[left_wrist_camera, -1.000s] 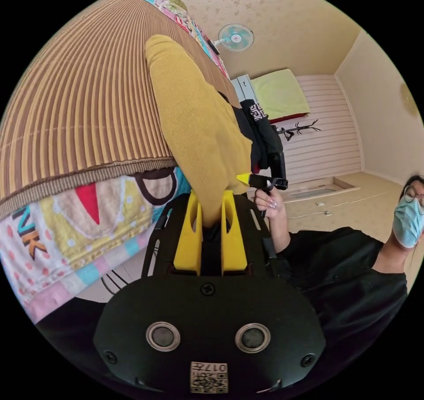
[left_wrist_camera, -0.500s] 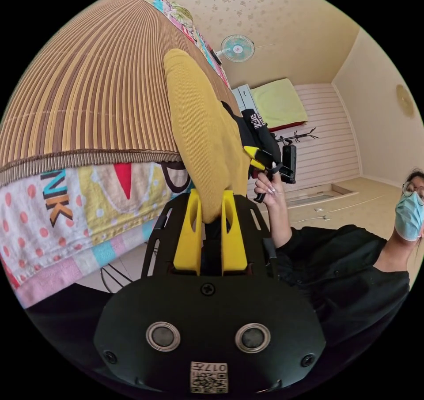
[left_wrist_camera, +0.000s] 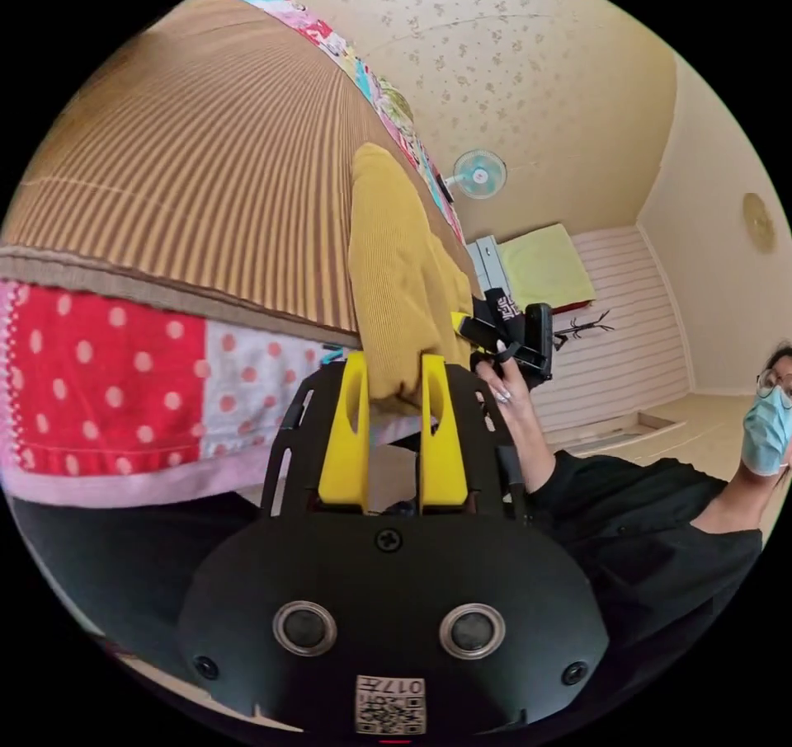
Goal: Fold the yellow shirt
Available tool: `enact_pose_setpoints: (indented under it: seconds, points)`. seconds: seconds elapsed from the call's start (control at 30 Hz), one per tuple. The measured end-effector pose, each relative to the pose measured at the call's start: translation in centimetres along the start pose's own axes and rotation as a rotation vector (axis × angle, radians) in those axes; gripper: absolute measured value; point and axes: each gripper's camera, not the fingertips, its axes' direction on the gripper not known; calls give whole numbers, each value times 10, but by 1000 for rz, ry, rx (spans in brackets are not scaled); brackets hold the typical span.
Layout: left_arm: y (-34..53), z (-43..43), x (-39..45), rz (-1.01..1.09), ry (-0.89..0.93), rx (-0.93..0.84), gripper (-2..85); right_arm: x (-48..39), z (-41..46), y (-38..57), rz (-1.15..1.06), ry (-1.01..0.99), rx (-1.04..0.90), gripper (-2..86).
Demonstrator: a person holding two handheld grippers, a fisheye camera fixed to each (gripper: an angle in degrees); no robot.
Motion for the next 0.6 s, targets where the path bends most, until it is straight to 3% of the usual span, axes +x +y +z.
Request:
enact_pose_setpoints:
  seconds: [0.13, 0.27, 0.43, 0.6]
  points:
    - [33, -81, 8, -7, -186, 188, 103, -56, 52, -41, -39, 61, -26, 177]
    - [71, -124, 20, -4, -247, 270, 86, -109, 104, -72, -112, 43, -34, 177]
    - [119, -103, 49, 5, -118, 170, 73, -200, 186, -114, -151, -21, -64, 179]
    - [152, -55, 85, 16, -60, 101, 69, -275, 240, -117, -137, 75, -75, 179]
